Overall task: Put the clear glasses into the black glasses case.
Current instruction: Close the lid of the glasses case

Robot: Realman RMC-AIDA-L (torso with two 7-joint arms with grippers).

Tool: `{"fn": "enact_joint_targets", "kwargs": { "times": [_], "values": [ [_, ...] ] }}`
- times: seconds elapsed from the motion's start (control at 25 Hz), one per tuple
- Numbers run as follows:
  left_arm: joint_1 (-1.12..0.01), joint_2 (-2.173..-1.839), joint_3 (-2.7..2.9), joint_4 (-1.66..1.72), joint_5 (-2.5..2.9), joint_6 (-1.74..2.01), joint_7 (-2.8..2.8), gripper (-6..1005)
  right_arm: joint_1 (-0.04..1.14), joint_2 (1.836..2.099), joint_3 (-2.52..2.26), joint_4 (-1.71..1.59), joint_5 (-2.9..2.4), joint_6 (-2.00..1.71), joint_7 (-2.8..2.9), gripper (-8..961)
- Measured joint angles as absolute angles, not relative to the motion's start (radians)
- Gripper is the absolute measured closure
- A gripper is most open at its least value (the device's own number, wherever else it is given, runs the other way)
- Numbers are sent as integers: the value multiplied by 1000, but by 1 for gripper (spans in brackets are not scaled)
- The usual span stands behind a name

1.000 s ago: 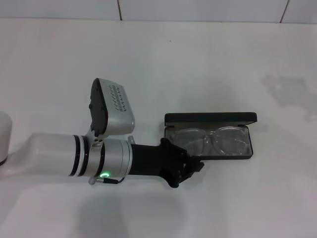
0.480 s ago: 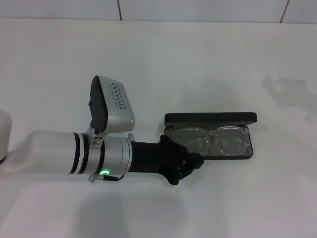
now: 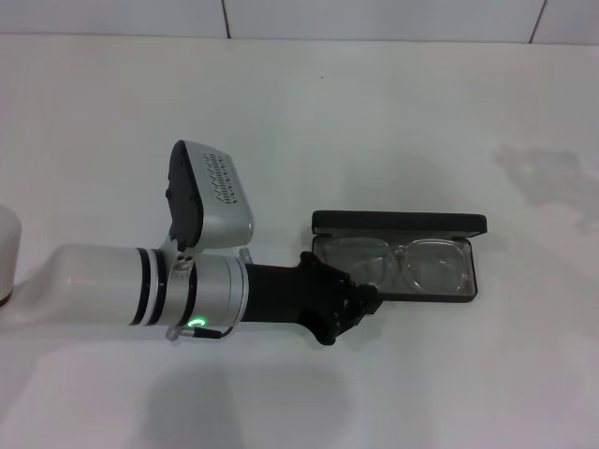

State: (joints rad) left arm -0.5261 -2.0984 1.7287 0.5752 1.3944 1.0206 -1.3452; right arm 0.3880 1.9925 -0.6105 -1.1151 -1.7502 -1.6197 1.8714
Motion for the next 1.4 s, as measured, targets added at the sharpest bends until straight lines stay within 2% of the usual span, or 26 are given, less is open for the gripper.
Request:
{"fn": "enact_joint_targets", "kwargs": {
  "times": [0.4, 0.72, 0.88, 0.96, 1.0, 1.04, 1.24, 1.4],
  "values": [
    [-518, -2094, 1733, 620, 1399, 1067, -1380, 873, 384, 1994, -609, -1115, -1750, -1627, 1870, 828],
    [-441, -2047, 1664, 918, 1419, 1261, -1544, 872, 378, 1997, -579, -1112, -1747, -1646, 1853, 828],
    [-430, -2054, 1559, 988, 1450, 1272, -1573, 872, 377, 1999, -561, -1097, -1744, -1666, 1837, 828],
    [-486, -2079, 1463, 942, 1499, 1260, -1573, 871, 377, 2001, -554, -1083, -1733, -1678, 1828, 828],
    [-486, -2079, 1463, 942, 1499, 1260, -1573, 871, 375, 2001, -553, -1073, -1726, -1683, 1825, 828],
    [-543, -2086, 1436, 875, 1520, 1244, -1565, 871, 375, 2001, -553, -1073, -1726, -1683, 1825, 828],
    [-677, -2091, 1446, 692, 1526, 1208, -1511, 807, 358, 2001, -545, -1059, -1712, -1696, 1818, 828],
    [-704, -2099, 1465, 611, 1513, 1176, -1465, 757, 354, 2003, -545, -1031, -1704, -1696, 1803, 828]
  ]
}}
